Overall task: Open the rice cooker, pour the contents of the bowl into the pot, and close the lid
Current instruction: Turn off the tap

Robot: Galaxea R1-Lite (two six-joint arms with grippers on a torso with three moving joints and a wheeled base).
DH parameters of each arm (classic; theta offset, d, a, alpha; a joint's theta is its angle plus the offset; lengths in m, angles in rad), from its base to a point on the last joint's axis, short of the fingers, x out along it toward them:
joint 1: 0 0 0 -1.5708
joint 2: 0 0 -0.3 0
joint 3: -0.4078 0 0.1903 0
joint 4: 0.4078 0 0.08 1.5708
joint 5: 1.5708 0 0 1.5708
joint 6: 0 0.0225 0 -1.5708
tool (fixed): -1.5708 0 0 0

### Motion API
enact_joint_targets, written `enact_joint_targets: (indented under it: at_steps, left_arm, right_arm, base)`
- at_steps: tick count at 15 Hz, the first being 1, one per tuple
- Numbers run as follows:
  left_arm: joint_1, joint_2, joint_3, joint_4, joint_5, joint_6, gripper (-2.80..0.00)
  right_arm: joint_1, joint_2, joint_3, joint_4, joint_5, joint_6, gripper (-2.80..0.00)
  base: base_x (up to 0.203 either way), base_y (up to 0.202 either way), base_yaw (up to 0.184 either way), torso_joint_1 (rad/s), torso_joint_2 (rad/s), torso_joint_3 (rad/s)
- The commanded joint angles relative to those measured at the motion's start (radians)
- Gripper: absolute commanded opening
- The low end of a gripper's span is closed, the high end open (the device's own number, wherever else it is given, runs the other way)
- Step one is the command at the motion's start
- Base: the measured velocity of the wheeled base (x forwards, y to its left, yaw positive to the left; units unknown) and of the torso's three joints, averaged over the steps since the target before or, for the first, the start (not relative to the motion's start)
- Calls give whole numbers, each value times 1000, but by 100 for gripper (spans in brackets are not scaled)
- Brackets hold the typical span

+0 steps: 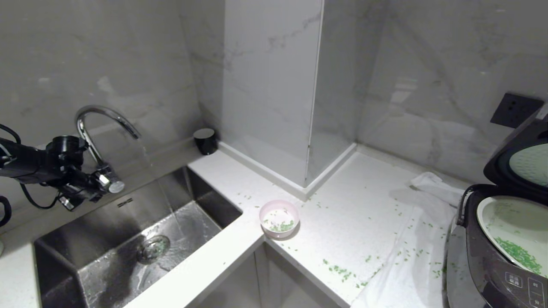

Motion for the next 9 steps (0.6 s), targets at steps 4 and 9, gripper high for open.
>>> enact_joint_targets:
  at_steps: [4,9]
  left_arm:
    - [6,31,-76,-15,3,-6,-280]
    - [9,56,-95,-88,40,-2,-280]
  right_arm:
    - [1,1,0,0,1,0,-280]
    - [1,1,0,0,1,0,-280]
  base:
    - [0,0,0,0,0,0]
    - [0,0,0,0,0,0]
